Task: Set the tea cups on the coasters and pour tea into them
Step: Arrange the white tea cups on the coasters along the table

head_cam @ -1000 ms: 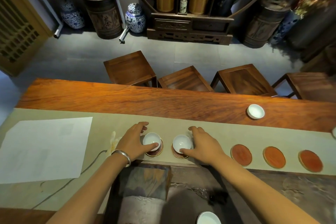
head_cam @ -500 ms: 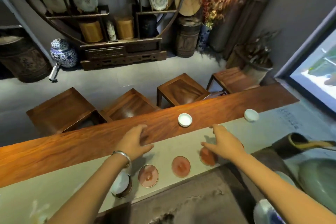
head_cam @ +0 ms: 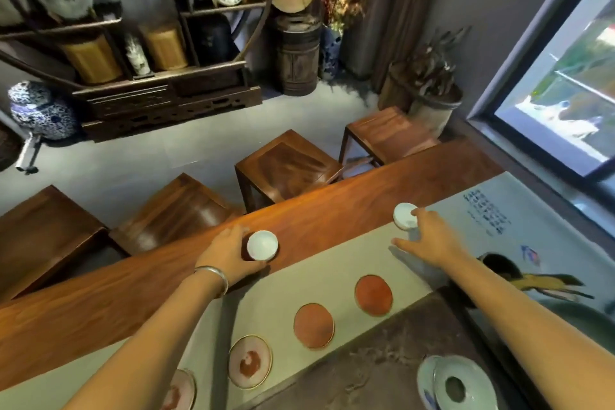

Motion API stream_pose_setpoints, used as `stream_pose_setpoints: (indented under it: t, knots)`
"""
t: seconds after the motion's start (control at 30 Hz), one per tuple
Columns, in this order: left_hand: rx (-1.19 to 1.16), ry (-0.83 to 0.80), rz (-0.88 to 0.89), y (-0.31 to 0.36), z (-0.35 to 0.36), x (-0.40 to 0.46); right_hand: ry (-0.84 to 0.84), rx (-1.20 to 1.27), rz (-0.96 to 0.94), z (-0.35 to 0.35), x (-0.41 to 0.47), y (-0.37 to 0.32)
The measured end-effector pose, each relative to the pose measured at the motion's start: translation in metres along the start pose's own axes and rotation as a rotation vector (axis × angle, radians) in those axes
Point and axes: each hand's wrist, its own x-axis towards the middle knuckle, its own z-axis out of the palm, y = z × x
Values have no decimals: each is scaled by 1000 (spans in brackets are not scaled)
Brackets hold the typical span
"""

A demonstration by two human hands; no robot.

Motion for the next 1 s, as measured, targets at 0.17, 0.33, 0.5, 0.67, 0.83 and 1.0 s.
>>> stream_pose_setpoints:
  t: [0.17,0.33,0.5,0.67,0.83,1.0]
  knots:
    - [67,0,-39,6,10,11,9,13,22,4,32,12]
    - [93,-4,-84,11,17,16,29,-44,39,8,49,14]
    - [92,25,-112,15,23,17,46,-81,69,11,56,17]
    - [107,25,-107,14,19,14,29,-99,77,15,59,18]
    - [86,39,-101,9,4,4,28,-101,133,20,58,12]
    - [58,26,-96,-1,-15,-24,-10,-102,103,22,36,-3]
